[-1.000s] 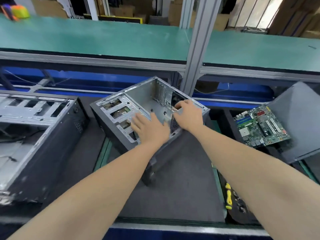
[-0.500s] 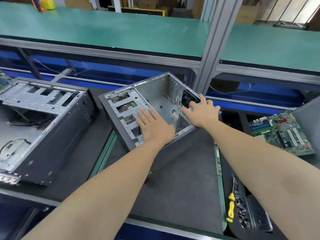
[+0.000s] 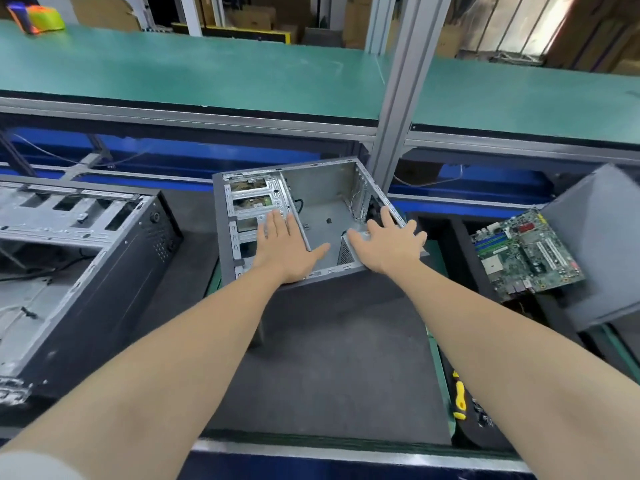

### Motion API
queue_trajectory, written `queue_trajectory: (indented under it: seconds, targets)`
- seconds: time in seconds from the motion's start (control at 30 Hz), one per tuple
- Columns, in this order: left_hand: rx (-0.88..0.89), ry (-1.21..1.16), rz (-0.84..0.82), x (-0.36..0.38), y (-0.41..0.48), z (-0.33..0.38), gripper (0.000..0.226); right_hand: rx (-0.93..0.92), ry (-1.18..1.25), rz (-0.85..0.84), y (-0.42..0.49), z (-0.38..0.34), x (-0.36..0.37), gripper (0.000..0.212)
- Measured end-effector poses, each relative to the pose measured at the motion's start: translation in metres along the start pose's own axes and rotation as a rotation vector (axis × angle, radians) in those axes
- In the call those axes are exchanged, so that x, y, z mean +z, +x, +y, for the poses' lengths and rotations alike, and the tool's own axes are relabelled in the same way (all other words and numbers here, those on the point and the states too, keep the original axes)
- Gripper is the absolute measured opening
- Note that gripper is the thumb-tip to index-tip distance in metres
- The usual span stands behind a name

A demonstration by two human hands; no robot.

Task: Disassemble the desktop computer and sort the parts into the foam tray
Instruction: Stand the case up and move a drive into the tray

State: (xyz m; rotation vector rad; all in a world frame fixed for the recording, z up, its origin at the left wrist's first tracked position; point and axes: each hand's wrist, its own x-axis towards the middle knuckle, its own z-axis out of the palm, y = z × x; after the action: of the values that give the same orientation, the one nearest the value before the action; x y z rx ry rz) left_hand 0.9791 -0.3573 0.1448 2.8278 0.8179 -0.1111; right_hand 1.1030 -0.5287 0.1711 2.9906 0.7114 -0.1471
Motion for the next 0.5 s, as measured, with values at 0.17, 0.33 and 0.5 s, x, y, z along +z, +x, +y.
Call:
queue_trajectory:
  seconds: [0.17,0.33,0.5]
  targets:
    - [0.147,0.007,-0.006,-0.004,0.009,-0.031,0.083,0.063,-0.033,-0.009,-0.037,-0.015,-0.001,0.086]
    - [0.303,0.067,-0.022,-0.013,0.013,-0.057,0.076,0.112,-0.046,-0.035,-0.076,-0.036,-0.002,0.09]
    - [0.376,0.035,-0.018,-0.02,0.007,-0.074,0.071,0.118,-0.13,-0.098,-0.108,-0.061,-0.006,0.091]
